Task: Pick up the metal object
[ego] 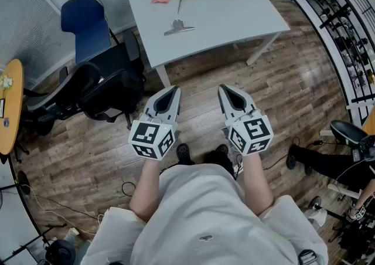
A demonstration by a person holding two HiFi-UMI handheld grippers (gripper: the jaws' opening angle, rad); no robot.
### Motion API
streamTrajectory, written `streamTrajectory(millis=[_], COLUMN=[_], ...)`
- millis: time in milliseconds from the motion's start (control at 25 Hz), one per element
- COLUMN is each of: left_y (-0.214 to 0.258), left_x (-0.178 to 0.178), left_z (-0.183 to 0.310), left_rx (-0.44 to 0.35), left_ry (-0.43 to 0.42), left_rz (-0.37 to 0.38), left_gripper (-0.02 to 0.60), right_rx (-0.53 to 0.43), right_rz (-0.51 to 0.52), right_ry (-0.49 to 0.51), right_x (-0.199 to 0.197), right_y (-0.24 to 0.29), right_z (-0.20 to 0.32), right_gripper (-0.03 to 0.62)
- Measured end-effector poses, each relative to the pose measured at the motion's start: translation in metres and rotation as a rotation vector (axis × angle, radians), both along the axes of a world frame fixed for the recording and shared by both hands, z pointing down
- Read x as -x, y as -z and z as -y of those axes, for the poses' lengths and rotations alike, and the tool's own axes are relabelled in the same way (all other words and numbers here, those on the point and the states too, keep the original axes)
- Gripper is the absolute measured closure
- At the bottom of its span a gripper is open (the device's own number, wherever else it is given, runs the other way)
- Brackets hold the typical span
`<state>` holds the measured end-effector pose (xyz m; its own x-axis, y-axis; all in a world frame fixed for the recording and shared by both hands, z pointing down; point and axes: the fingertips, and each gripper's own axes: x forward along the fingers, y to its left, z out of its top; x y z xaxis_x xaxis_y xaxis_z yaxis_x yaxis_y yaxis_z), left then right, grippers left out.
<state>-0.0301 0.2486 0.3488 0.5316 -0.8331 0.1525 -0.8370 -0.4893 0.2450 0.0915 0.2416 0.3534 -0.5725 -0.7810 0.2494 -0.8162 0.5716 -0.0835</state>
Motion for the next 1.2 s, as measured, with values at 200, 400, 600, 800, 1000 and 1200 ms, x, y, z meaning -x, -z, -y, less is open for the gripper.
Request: streamTrajectory(millis=[200,400,600,800,1000,1200], left_y=[0.002,0.004,0.004,0.002,-0.006,-0.009], left_x=[0.007,0.012,0.016,0.019,0.021,0.022], left_z=[-0.001,-0.003,-0.006,-0.013,-0.019,-0.021], left_rx=[-0.004,-0.008,-0.016,-0.02,-0.012,-0.004], left_ry=[-0.004,-0.011,-0.016,-0.029,-0.034,-0.033], left_rz=[0.005,0.008,0.013,0.023,0.031,0.027], left_gripper=[0.561,0.561,0.561,0.561,0.56,0.56], right_rx=[-0.004,-0.016,-0.011,-0.004,0.02,0.033], right_rz=[-0.006,-0.024,0.011,0.006,0.002,0.0], right_ry=[0.006,0.004,-0.04,-0.071,-0.084,-0.077], right_x=[0.01,0.018,0.018,0.017,0.019,0.023], right_y=[0.001,0.004,0.003,-0.002,-0.011,-0.014], right_z=[-0.003,-0.005,-0.005,-0.013,-0.021,-0.025], right_gripper=[0.591,0.591,0.589,0.588,0.586,0.586])
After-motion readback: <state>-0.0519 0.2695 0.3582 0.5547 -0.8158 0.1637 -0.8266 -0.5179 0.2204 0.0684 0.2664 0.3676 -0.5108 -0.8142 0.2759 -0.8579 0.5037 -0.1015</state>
